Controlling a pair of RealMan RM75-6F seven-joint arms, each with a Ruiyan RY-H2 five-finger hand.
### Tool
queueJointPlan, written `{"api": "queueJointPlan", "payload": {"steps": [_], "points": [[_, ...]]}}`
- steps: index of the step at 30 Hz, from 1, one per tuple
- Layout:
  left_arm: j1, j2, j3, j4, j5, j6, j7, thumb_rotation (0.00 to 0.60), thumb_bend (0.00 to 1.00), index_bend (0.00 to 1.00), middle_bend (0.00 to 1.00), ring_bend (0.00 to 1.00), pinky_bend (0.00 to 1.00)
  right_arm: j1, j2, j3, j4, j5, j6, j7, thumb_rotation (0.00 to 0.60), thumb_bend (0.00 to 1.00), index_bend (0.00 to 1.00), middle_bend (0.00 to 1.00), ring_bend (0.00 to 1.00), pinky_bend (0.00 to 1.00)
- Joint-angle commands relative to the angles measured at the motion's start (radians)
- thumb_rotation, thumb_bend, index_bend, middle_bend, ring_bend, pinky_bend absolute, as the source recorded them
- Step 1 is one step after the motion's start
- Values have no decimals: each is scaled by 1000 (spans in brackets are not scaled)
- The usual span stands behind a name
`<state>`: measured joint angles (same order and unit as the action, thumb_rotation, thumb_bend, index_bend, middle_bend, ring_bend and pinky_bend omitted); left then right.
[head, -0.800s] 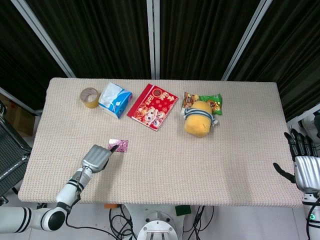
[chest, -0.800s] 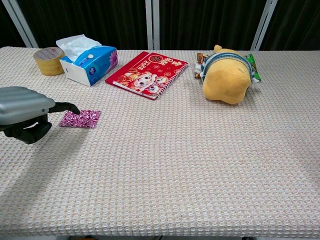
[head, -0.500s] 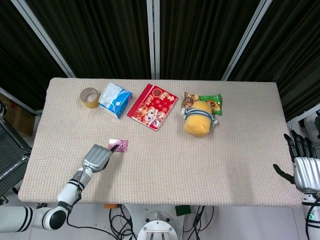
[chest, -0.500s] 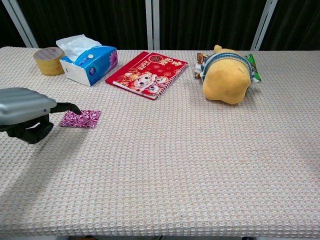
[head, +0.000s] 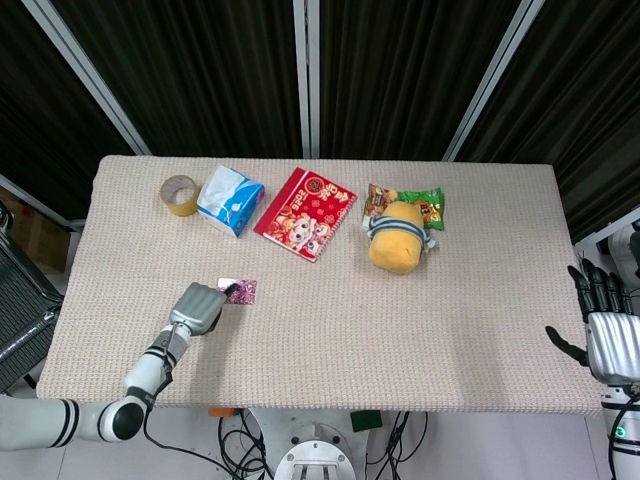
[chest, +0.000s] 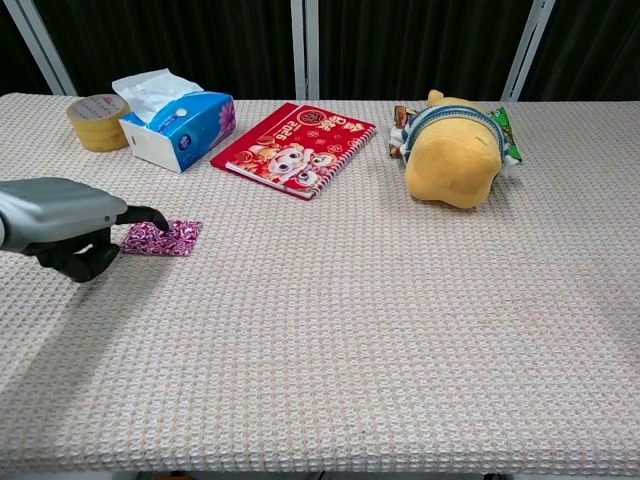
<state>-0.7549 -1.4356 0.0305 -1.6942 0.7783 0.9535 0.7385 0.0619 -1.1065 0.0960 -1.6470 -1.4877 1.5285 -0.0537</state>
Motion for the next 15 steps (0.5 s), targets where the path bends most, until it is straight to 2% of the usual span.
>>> {"api": "queueJointPlan", "payload": {"steps": [1,6,15], "points": [[-9,-8,12,8,-29,-14,12,600,683,111,875,830,758,-1,2,0,-3,0,2,-1,600,465,0,0,0,0],[-11,11,38,-34,-39,-10,22,600,683,112,874,830,758,1,1,-1,-3,1,-4,0,600,466,0,0,0,0],[15,54,98,-136,11,61,50,600,683,121,875,831,759,1,-6,-3,11,9,-14,6,600,466,0,0,0,0]]}}
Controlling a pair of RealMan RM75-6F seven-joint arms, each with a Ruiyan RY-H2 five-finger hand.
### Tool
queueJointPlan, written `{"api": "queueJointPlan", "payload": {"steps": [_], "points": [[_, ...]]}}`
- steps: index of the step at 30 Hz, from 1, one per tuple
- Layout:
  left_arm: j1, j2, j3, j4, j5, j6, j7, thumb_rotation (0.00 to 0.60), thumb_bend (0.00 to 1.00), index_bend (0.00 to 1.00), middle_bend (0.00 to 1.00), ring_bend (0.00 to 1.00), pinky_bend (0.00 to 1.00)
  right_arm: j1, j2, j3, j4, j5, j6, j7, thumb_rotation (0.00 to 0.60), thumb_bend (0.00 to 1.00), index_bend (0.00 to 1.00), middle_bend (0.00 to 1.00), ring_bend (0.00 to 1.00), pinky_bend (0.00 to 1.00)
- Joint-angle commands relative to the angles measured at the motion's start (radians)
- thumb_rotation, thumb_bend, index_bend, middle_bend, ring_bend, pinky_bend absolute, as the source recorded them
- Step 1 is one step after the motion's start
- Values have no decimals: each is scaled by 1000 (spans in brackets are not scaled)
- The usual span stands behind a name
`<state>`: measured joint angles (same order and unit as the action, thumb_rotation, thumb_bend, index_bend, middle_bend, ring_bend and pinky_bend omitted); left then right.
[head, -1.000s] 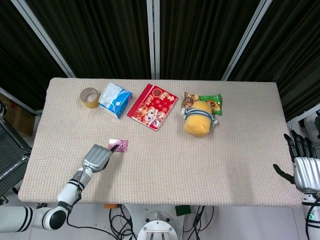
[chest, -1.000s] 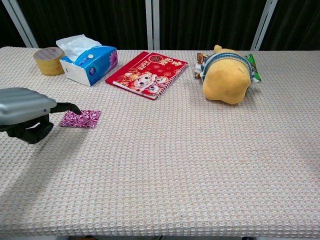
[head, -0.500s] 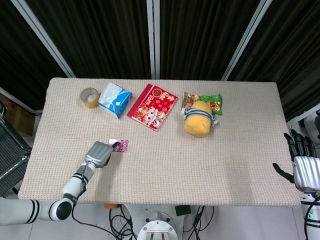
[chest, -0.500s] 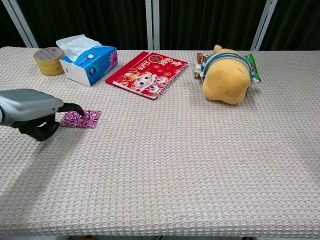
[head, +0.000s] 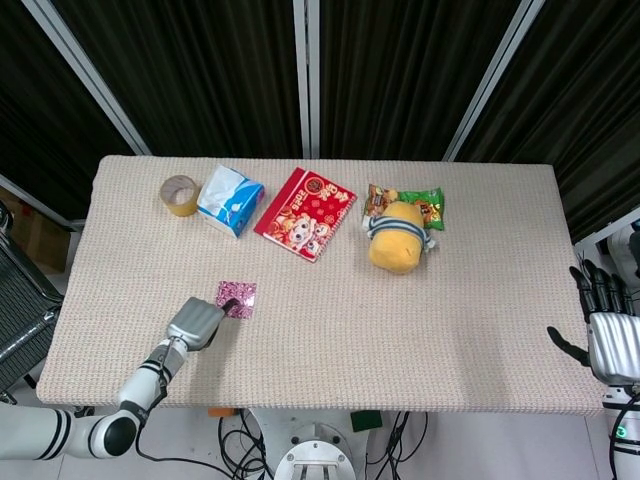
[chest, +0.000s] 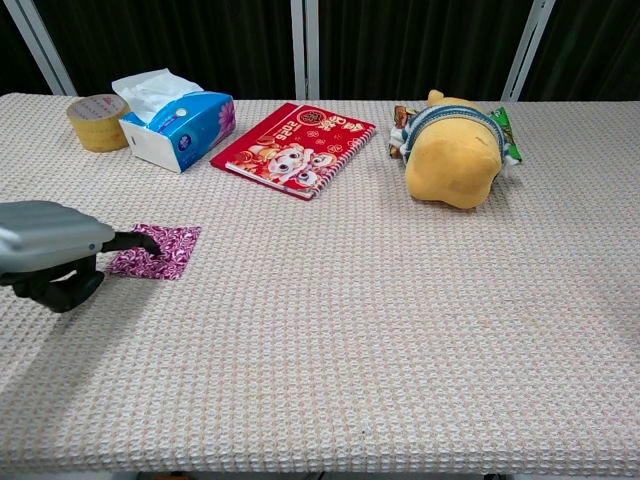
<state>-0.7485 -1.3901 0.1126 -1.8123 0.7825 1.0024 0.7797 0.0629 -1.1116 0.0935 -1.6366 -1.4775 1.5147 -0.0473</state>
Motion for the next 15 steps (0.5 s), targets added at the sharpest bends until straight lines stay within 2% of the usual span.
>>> {"api": "queueJointPlan", "payload": {"steps": [1,15], "points": [[12,12,23,-26,11,16,11,600,682,123,875,831,759,0,-1,-1,1,-1,0,0,600,466,0,0,0,0],[58,40,102,-129,66,68,39,600,683,140,875,832,759,3,-1,-3,-9,-7,-2,-14,600,467,0,0,0,0]]}}
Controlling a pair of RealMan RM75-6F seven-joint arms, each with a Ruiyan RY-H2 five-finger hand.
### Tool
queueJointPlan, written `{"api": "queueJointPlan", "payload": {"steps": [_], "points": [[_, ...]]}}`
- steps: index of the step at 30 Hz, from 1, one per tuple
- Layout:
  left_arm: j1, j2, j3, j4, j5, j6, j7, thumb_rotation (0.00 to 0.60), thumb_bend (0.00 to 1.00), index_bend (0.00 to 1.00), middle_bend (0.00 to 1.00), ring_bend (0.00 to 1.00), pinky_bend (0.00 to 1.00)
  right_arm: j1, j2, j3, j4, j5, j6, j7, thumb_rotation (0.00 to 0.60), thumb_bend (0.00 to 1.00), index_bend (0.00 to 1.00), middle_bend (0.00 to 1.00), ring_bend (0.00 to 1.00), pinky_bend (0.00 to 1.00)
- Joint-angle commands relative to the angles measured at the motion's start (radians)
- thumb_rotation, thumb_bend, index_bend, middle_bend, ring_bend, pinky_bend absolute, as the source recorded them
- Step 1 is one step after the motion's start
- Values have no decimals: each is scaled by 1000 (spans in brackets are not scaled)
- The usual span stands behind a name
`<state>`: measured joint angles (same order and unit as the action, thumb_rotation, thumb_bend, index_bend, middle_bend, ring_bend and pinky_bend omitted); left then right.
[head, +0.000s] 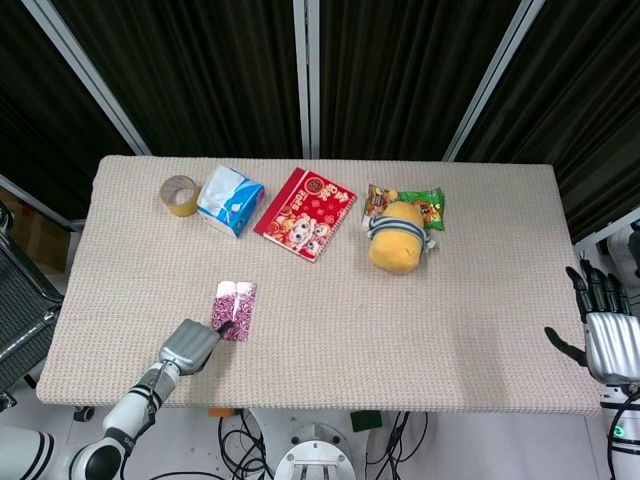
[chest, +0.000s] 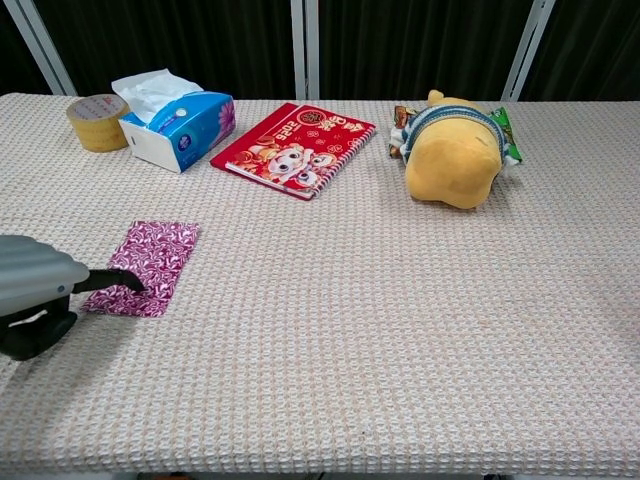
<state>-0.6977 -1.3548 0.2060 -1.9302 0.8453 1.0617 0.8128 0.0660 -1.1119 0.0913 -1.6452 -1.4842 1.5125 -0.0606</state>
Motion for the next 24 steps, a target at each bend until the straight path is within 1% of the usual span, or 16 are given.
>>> {"api": "queueJointPlan", "payload": {"steps": [1,7,15,19,24], "points": [[10,6,12,-16,7,14,8,600,683,140,875,832,759,-1,-1,-1,0,0,0,-1,600,467,0,0,0,0],[28,17,27,-45,35,35,10,600,683,142,875,833,759,-2,-1,-4,0,-3,1,-3,600,467,0,0,0,0],[43,25,32,-64,63,45,4,600,683,143,875,833,760,-2,-3,-6,0,-3,-1,-4,600,466,0,0,0,0],[53,23,12,-54,99,63,-17,600,682,143,874,833,760,-3,-6,-6,4,-3,0,-2,600,466,0,0,0,0],[55,9,-27,-34,131,106,3,600,683,135,868,830,760,-2,-8,-7,5,-2,-3,-4,600,467,0,0,0,0]]}}
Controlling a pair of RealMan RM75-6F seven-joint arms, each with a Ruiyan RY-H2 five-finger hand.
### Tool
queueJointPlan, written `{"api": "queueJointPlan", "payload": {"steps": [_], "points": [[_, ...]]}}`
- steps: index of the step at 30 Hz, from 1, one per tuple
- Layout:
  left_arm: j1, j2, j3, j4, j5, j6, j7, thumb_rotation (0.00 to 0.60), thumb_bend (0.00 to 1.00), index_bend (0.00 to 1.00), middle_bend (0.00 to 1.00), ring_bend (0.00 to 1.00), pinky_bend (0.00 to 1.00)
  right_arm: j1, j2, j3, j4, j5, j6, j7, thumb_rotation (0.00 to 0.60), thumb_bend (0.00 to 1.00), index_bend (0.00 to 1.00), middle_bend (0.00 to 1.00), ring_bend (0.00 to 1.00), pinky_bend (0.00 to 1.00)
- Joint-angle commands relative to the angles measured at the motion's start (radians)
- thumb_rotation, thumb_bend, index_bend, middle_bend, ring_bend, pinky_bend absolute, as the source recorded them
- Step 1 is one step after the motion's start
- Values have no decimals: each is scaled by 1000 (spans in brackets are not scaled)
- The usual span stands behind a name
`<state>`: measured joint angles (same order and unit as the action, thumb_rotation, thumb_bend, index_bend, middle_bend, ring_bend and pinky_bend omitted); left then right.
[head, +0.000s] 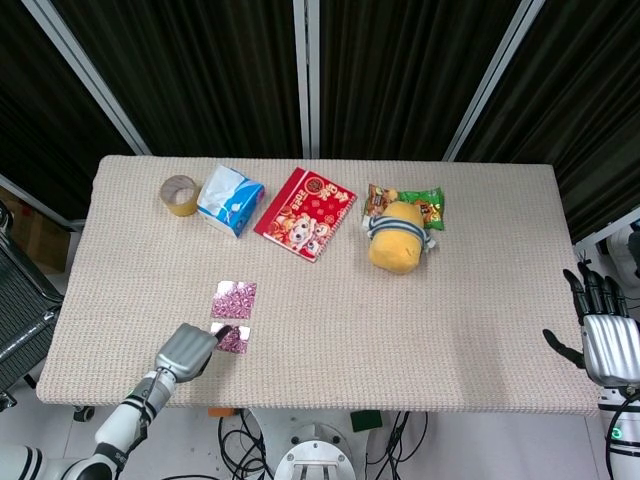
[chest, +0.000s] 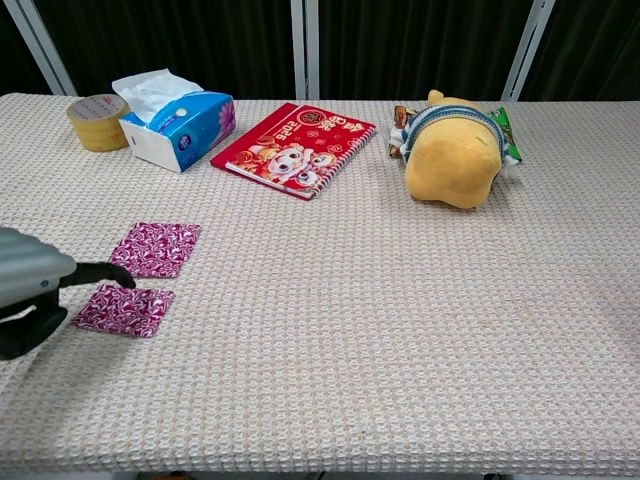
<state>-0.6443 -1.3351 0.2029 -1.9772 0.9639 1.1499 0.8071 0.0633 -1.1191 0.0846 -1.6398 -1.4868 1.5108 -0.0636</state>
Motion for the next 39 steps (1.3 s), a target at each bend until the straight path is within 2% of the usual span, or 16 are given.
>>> {"api": "queueJointPlan", "payload": {"steps": [1,7,18,26,39], "points": [[-1,-15,-38,19,7,17,5,600,683,130,868,830,760,1,-1,0,0,1,-3,-1,600,467,0,0,0,0],[-24,-40,-91,75,-40,-17,0,600,683,120,870,831,761,2,-2,1,1,5,-6,-3,600,467,0,0,0,0],[-60,-97,-112,147,-121,-67,46,600,683,120,873,832,761,5,-6,3,10,17,-16,-2,600,468,0,0,0,0],[-90,-92,-113,145,-250,-78,103,600,685,120,873,833,761,7,-2,5,4,15,-15,-4,600,471,0,0,0,0],[-38,-12,-75,168,-230,-64,-3,600,688,121,872,832,761,10,-3,5,-7,16,-19,-20,600,472,0,0,0,0]]}}
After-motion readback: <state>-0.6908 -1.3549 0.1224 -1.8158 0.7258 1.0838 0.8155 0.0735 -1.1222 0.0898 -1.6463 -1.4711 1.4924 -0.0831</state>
